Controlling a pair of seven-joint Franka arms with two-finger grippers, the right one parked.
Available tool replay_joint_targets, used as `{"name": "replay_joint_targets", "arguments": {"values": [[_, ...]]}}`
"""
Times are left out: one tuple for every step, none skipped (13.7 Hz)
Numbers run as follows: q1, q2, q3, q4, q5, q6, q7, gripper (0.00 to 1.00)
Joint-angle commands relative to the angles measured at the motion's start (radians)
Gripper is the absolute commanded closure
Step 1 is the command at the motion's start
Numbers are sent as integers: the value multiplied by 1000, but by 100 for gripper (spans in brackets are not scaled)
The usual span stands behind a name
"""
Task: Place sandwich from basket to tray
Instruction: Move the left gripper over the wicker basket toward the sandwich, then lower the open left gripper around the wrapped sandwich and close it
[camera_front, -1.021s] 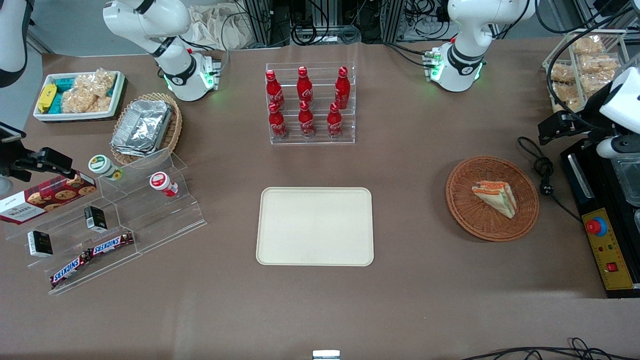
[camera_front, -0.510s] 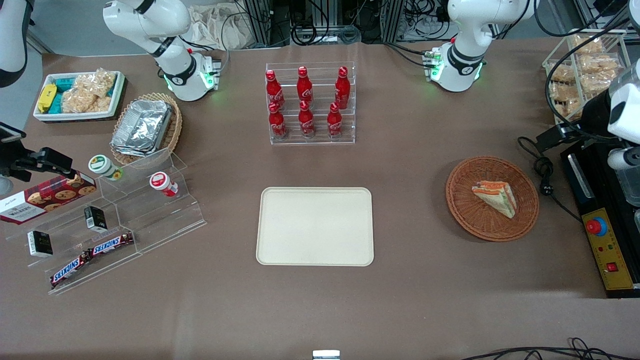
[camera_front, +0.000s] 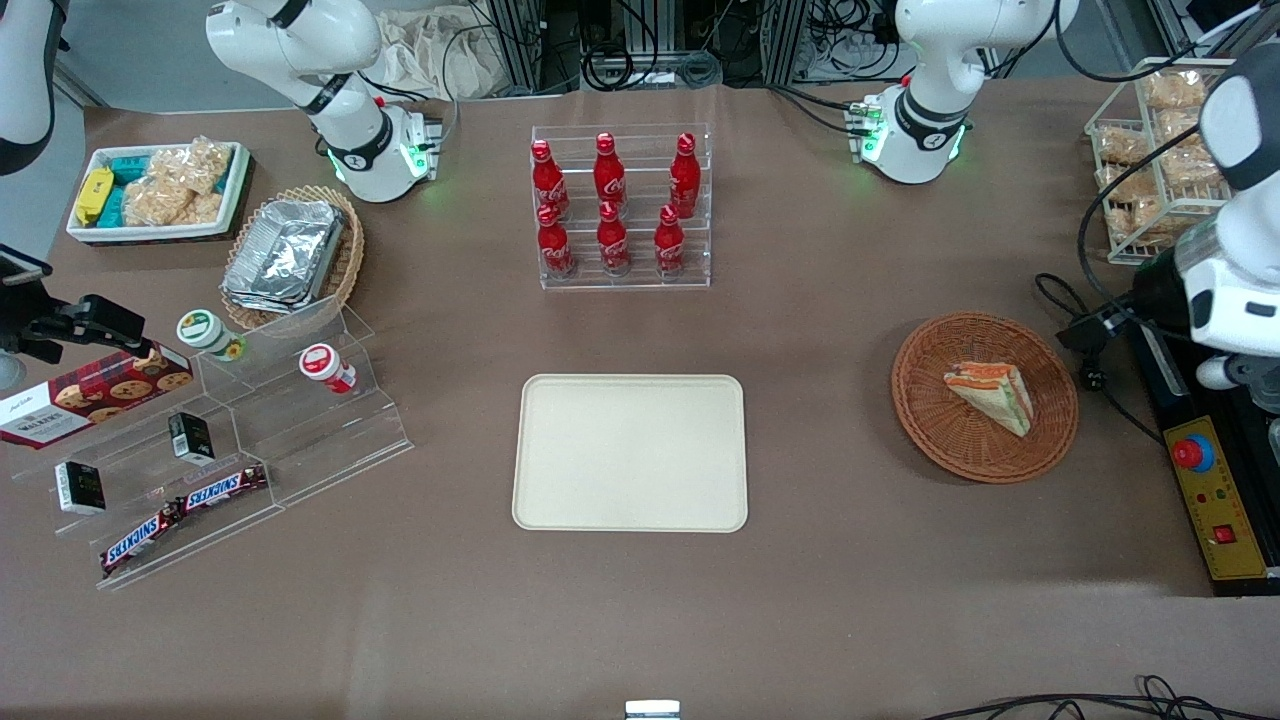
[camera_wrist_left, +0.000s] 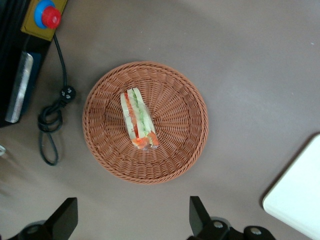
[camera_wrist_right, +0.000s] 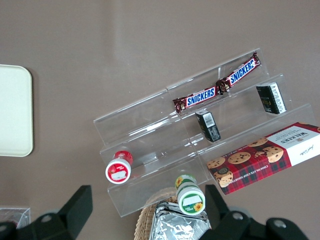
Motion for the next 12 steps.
{"name": "replay_joint_targets", "arguments": {"values": [[-1, -36, -4, -165, 16, 141, -92, 0], [-1, -31, -4, -210, 17, 187, -100, 0], [-1, -25, -4, -251, 17, 238, -106, 0], [-1, -16, -4, -287, 17, 290, -127, 0], [-1, 0, -4, -319, 17, 339, -144, 0], [-1, 20, -4, -341, 17, 384, -158, 0], [-1, 44, -2, -347, 17, 410, -179, 0], [1, 72, -1, -347, 17, 421, -196, 0], [1, 92, 5, -347, 19, 432, -198, 0], [1, 110, 22, -350, 19, 451, -198, 0], [1, 130, 25, -352, 19, 470, -198, 0], [1, 154, 31, -353, 19, 491, -198, 0]]}}
